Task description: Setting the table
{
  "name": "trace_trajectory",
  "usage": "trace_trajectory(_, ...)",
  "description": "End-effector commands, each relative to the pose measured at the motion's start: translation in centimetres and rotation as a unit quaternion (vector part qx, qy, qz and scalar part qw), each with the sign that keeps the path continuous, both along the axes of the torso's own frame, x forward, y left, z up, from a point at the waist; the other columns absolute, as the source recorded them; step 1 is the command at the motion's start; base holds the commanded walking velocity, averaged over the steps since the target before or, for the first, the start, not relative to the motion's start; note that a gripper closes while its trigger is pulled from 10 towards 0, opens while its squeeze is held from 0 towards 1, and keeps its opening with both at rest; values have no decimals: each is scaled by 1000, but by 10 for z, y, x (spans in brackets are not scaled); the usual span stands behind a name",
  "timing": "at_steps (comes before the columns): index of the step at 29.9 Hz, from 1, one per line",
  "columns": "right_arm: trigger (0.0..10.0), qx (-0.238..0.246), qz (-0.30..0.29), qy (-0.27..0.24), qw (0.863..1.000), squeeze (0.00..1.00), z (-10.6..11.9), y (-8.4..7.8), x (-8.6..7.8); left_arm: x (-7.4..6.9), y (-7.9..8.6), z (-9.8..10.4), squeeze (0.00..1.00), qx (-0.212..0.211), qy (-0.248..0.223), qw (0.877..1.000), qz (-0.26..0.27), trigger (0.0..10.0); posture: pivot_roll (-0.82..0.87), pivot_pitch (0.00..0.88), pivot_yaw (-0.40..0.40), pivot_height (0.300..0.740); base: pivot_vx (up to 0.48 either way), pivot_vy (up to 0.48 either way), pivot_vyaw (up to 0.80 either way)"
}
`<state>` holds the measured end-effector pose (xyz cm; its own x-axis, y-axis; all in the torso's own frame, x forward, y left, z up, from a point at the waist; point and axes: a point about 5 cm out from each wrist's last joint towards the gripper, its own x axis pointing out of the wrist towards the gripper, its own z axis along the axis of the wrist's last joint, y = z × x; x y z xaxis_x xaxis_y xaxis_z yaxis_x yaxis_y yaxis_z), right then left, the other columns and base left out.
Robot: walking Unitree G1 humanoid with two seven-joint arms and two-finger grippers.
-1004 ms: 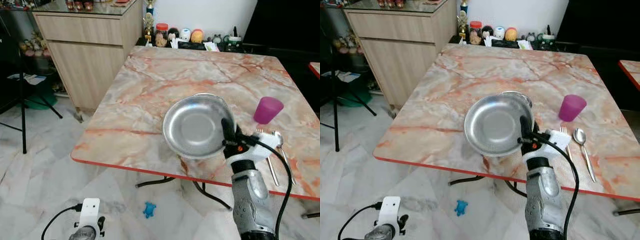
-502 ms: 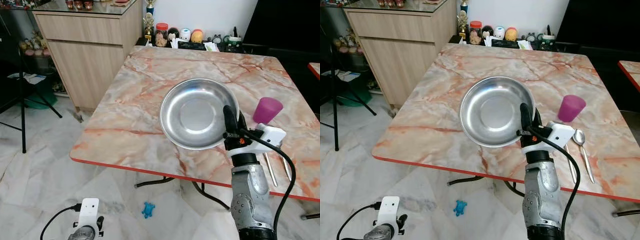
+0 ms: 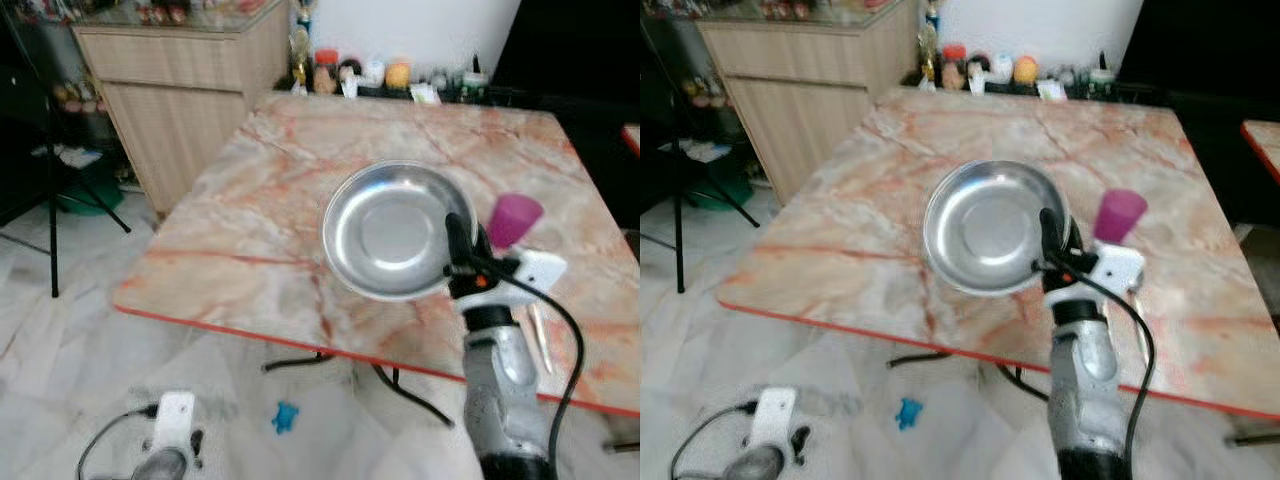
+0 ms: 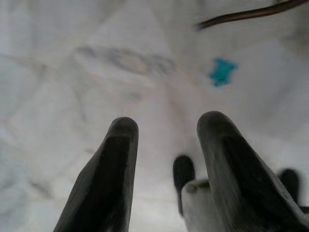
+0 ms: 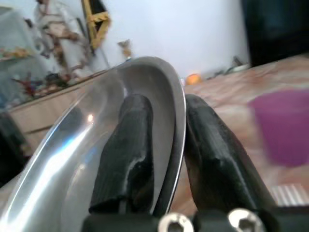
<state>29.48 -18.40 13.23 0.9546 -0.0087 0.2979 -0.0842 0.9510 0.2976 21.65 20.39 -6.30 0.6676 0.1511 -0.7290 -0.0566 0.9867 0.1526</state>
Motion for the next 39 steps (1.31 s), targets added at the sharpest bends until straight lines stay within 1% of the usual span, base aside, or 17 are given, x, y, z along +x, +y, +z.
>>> trace_trajectory(1,10000,2,10,-25,1000,0,10,9,3,0,8,1,0,14,2,1000,-4,10000,3,0,-22,740,0,-345,0)
trace_trajectory(8,10000,4,2,-27,1000,0,11,7,4,2,9,3,0,16,-1,1000,-5,10000,3,0,-17,740,0,-345,0)
trace_trajectory(10,10000,12,1,-40,999,0,17,6,5,4,9,4,0,17,-4,1000,-5,10000,5,0,-16,740,0,-343,0)
trace_trajectory(15,10000,23,-6,-64,998,0,25,2,3,5,9,4,0,17,-5,1000,-4,10000,9,0,-16,740,0,-344,-590)
trace_trajectory(17,10000,19,-13,-74,997,0,28,0,2,4,8,4,0,17,-5,1000,-3,10000,6,0,-16,740,0,-345,0)
trace_trajectory(23,10000,18,-25,-70,997,0,28,-3,4,3,6,3,0,15,-3,1000,0,10000,13,0,-22,740,0,-343,0)
trace_trajectory(28,10000,17,-23,-67,997,0,27,0,5,3,7,3,0,15,-3,1000,2,10000,12,0,-23,740,0,-346,0)
trace_trajectory(39,10000,13,-29,-61,998,0,26,-3,5,3,7,3,0,15,-3,1000,2,10000,5,0,-20,740,0,-345,0)
